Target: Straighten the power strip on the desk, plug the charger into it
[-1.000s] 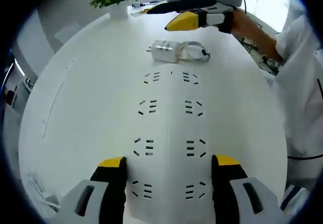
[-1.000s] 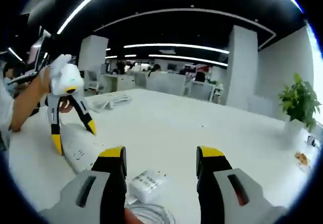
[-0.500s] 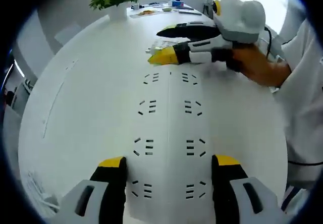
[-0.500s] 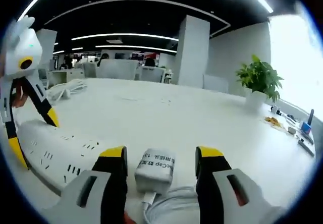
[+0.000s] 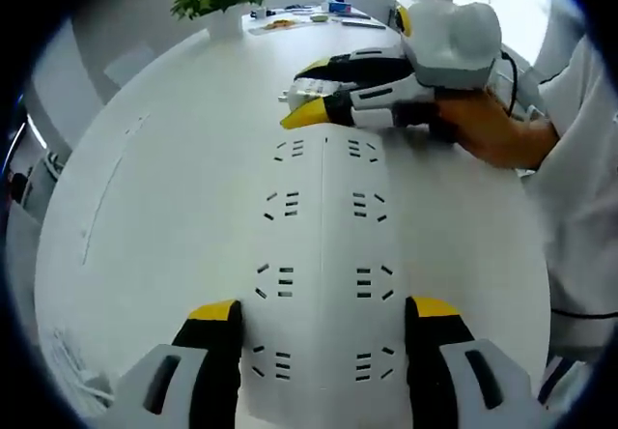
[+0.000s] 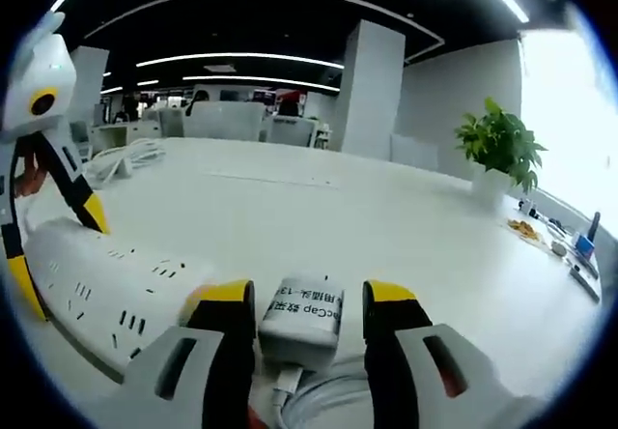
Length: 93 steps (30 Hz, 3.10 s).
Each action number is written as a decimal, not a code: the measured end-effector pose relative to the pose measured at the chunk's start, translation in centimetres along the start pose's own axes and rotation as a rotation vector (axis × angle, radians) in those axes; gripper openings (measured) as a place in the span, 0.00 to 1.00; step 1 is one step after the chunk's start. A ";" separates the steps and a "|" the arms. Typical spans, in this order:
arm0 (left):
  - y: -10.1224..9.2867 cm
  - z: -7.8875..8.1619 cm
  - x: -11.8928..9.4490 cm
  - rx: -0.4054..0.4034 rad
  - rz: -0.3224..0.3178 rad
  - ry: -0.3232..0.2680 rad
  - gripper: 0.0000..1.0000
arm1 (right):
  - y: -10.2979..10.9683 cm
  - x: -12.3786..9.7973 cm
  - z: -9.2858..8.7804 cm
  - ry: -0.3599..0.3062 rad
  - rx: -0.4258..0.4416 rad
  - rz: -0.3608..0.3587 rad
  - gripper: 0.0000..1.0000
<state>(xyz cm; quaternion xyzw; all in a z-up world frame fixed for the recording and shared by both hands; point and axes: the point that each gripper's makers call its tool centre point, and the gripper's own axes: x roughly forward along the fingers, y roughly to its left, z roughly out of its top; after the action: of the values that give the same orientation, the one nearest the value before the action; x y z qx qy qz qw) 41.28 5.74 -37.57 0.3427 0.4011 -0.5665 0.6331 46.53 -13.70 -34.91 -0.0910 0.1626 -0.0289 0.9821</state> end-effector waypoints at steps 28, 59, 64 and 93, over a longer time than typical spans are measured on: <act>-0.1 -0.2 0.0 0.000 -0.001 -0.004 0.70 | 3.9 -1.0 -0.5 -0.052 -0.282 0.679 0.30; 0.0 -0.2 0.0 0.002 -0.003 -0.006 0.70 | 2.5 -1.2 -0.5 -0.043 0.019 0.538 0.33; 0.0 -0.2 0.0 0.002 -0.003 -0.008 0.70 | 2.2 -1.4 -0.8 -0.040 0.009 0.551 0.29; 0.0 -0.1 0.0 0.009 -0.005 -0.015 0.70 | 6.5 -9.3 2.6 0.274 0.042 0.712 0.27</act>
<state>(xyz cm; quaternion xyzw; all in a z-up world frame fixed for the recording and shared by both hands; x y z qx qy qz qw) 41.28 5.84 -37.64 0.3405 0.3945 -0.5724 0.6331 38.79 -6.09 -30.76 -0.0039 0.3130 0.2991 0.9014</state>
